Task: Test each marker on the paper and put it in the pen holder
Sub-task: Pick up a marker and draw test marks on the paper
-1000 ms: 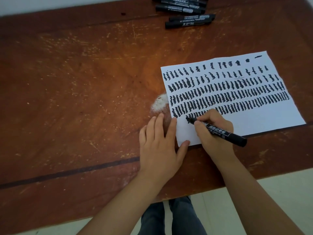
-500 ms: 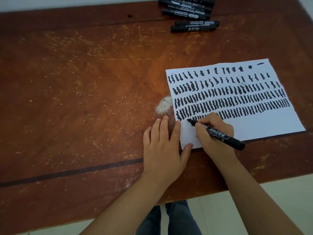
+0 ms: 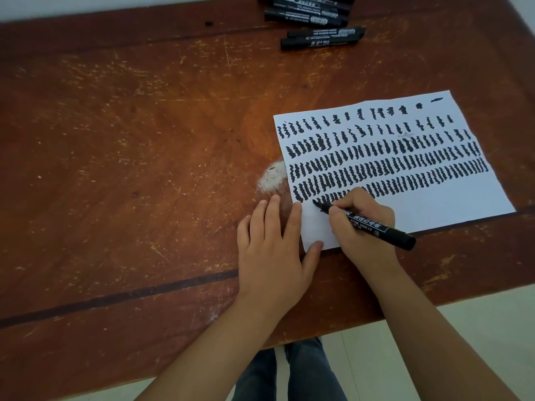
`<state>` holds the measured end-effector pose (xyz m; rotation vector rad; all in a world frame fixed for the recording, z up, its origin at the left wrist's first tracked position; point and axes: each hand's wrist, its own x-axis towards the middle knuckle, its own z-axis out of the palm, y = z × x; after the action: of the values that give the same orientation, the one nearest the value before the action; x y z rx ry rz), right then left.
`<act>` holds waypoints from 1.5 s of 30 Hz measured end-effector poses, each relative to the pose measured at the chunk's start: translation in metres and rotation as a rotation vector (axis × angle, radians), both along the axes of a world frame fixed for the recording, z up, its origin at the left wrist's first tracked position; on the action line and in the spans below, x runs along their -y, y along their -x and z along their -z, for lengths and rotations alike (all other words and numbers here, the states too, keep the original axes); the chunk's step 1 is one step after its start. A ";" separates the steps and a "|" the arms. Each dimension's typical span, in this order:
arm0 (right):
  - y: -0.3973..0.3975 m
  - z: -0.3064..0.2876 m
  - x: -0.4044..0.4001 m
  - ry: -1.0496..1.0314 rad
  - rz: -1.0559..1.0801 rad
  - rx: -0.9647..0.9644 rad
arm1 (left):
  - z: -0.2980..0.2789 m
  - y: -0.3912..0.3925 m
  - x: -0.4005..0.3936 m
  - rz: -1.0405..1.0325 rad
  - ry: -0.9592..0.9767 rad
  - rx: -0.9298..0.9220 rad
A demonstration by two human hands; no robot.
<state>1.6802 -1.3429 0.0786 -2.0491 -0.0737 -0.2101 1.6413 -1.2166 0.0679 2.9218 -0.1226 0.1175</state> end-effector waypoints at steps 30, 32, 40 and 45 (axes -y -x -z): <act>0.001 -0.002 0.006 -0.079 -0.016 -0.024 | -0.002 0.000 -0.001 0.021 0.033 -0.079; 0.001 -0.005 0.006 -0.135 0.012 -0.056 | -0.004 0.000 0.000 0.023 0.089 -0.077; 0.003 -0.031 0.011 -0.121 -0.096 -0.080 | -0.038 0.001 -0.013 -0.067 0.447 -0.220; 0.004 -0.086 0.022 -0.184 -0.125 -0.039 | -0.097 0.001 -0.011 -0.074 0.663 -0.121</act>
<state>1.6765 -1.3647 0.1644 -1.8571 -0.1526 -0.0947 1.6401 -1.2059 0.1644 2.2632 0.0405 -0.0095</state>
